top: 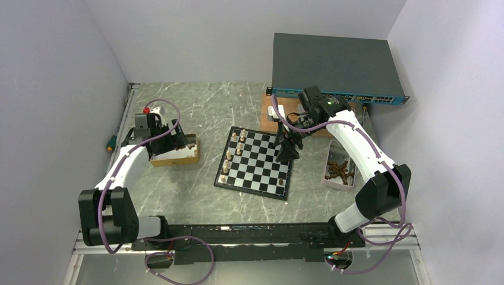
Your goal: Set up the chess pieces on the board
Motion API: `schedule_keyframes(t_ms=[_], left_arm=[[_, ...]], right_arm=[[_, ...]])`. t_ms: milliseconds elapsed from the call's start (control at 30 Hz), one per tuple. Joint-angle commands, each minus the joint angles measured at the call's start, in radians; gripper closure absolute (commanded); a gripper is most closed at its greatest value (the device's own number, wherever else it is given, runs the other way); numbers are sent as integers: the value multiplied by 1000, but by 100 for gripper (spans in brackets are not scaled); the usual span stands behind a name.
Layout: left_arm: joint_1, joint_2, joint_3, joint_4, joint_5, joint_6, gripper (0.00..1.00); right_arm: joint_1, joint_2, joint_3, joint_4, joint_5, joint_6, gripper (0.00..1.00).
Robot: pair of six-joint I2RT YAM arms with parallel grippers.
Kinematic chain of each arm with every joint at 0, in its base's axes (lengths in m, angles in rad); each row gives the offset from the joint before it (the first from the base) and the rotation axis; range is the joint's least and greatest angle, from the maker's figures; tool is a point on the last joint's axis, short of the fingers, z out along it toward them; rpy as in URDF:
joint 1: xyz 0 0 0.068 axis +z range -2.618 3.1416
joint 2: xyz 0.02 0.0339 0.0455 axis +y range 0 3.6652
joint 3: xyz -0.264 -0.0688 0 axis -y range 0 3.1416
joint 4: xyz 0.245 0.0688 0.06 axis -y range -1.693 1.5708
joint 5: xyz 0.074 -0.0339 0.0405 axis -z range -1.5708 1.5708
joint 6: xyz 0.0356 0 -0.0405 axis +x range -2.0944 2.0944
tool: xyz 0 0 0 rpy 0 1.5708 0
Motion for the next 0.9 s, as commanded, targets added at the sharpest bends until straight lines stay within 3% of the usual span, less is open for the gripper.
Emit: schedule_keyframes(t_ms=[0,333,867], left_arm=[[13,15,7,33,30,-4,5],[16,80,44,-7,12,54,12],[17,127,80,-45,-6,76,14]], right_arm=[[-5,-8,-2,21,-12,-1,30],[-4,-6,-2,21,-14,0,30],[-4,-2,2,19,-22,-3,30]])
